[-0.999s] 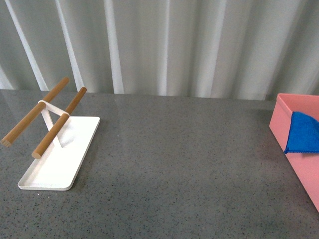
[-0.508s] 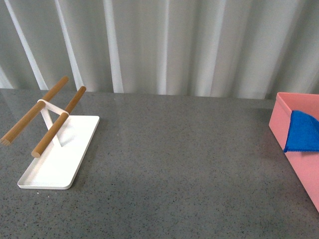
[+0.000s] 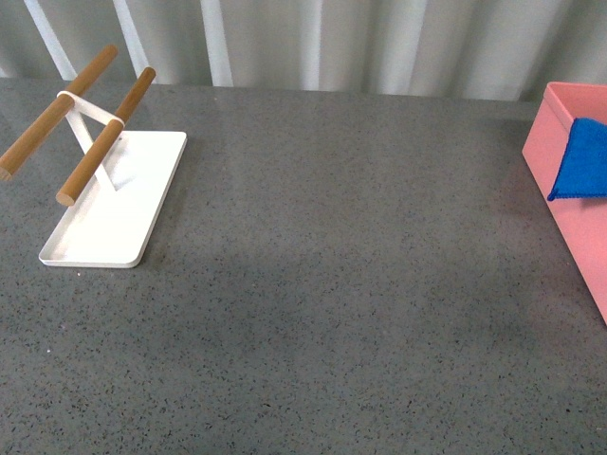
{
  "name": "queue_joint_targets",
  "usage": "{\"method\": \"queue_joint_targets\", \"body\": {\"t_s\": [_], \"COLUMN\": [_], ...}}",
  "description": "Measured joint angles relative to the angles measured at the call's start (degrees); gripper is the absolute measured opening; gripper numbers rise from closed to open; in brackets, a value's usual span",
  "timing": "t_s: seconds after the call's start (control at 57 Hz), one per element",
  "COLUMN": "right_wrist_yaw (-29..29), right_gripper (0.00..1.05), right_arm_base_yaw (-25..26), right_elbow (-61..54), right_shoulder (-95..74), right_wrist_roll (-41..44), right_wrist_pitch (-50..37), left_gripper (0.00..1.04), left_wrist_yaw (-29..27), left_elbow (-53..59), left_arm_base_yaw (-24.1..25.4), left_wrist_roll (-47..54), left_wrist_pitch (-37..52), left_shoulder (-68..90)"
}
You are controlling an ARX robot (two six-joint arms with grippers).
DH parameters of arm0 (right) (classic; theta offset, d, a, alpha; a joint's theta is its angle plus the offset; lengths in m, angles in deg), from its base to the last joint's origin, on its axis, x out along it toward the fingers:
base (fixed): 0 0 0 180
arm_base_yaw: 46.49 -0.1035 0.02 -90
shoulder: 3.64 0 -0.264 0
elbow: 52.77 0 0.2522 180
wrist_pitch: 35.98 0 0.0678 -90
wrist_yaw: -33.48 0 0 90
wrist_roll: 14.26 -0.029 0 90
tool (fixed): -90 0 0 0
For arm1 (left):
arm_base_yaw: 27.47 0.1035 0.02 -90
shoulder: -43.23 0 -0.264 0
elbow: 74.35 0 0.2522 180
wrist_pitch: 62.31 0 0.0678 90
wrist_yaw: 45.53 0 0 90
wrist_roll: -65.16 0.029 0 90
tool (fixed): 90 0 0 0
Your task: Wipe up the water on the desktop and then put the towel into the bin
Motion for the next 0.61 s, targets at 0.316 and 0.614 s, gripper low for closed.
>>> {"method": "queue_joint_targets", "body": {"t_s": [0.316, 0.614], "right_wrist_yaw": [0.00, 0.00], "right_gripper": [0.98, 0.98], "right_arm_base_yaw": [0.00, 0.00], "right_elbow": [0.00, 0.00], "right_shoulder": [0.00, 0.00], "right_wrist_roll": [0.00, 0.02], "right_wrist_pitch": [0.00, 0.00], "left_gripper": [0.98, 0.98], "left_wrist_yaw": [0.00, 0.02], "left_elbow": [0.00, 0.00], "left_arm_base_yaw": [0.00, 0.00], "left_wrist_roll": [0.02, 0.02], "left_wrist_pitch": [-0.02, 0.00], "left_shoulder": [0.02, 0.02]}}
